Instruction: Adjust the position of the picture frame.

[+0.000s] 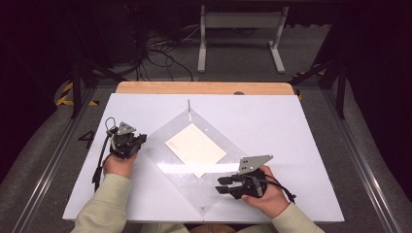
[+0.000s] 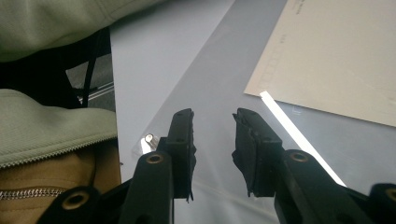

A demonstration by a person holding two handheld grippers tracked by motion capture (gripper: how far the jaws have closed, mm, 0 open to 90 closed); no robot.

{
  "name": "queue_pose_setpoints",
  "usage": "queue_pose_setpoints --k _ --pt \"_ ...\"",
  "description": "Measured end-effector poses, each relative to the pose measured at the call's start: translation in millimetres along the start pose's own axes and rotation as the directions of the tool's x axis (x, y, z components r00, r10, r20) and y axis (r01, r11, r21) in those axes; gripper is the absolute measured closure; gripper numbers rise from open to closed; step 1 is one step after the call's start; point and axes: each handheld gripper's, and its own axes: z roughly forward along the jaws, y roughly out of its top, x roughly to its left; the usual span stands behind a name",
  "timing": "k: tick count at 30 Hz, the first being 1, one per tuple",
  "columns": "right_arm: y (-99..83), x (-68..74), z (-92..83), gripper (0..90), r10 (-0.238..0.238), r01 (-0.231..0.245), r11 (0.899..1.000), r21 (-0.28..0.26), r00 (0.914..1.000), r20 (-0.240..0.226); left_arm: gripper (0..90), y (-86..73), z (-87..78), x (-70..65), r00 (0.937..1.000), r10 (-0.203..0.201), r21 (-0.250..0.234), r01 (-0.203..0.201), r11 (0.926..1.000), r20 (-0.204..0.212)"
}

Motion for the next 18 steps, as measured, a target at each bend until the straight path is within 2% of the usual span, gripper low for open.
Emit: queue_pose_setpoints --k 1,2,3,4,5,6,7,8,10,14,15,17,18 --pt "-0.9 -0.8 -3.0 66.1 0.001 -0.001 1.000 -0.007 1.0000 0.007 84.2 -2.1 -7.0 0.8 0.9994 -0.014 -0.002 0.014 0.9999 0.031" --pt "-0.9 -0.8 -3.0 66.1 0.001 -0.001 1.000 -0.007 1.0000 0.007 78.2 -2.1 -7.0 0.8 0.9994 -0.014 -0.002 0.014 0.9999 0.031" --pt "-1.6 -1.0 -5.3 65.9 0.004 -0.004 1.000 -0.010 0.9999 0.010 78.2 -4.8 -11.9 -1.1 0.9999 -0.006 0.014 0.006 0.9999 0.014" --pt "-2.9 -1.9 -8.5 65.7 0.009 -0.009 1.000 -0.018 0.9999 0.010 69.1 -6.7 -14.5 -2.8 0.9998 0.008 0.024 -0.008 0.9997 -0.017" --pt "-3.4 -2.6 -10.2 65.5 0.009 -0.009 1.000 -0.018 0.9998 0.015 65.6 -7.6 -16.2 -2.9 0.9994 0.014 0.035 -0.012 0.9993 -0.033" --pt "-3.6 -3.6 -11.9 65.5 0.013 -0.013 1.000 -0.022 0.9998 0.015 61.9 -8.4 -17.4 0.0 0.9986 0.003 0.041 -0.001 0.9992 -0.054" --pt "-3.6 -3.6 -11.9 65.5 0.013 -0.013 1.000 -0.022 0.9998 0.015 59.9 -8.4 -17.4 0.0 0.9986 0.003 0.041 -0.001 0.9992 -0.054" --pt "-3.4 -3.8 -12.1 65.3 0.015 -0.015 1.000 -0.025 0.9998 0.015 59.9 -9.0 -16.5 3.0 0.9977 -0.017 0.044 0.020 0.9988 -0.065" --pt "-2.5 -4.6 -12.2 64.6 0.012 -0.011 1.000 -0.029 0.9998 0.016 56.3 -9.3 -9.0 7.2 0.9981 -0.019 0.064 0.023 0.9977 -0.058" --pt "-3.6 -5.9 -11.2 63.4 0.016 -0.016 1.000 -0.022 0.9997 0.017 77.3 -6.4 4.4 10.2 0.9998 -0.010 0.063 0.011 0.9979 -0.017" --pt "-4.5 -6.5 -11.3 63.2 0.020 -0.019 1.000 -0.022 0.9996 0.020 83.8 -5.1 5.9 10.0 0.9997 0.000 0.062 0.002 0.9981 -0.025" --pt "-6.2 -7.2 -12.2 63.2 0.022 -0.021 1.000 -0.021 0.9995 0.023 84.7 -1.5 7.8 8.6 0.9992 0.015 0.072 -0.012 0.9974 -0.038" --pt "-7.0 -7.7 -12.9 63.2 0.022 -0.022 1.000 -0.021 0.9994 0.027 84.8 0.1 8.2 8.0 0.9993 0.009 0.068 -0.007 0.9977 -0.037"
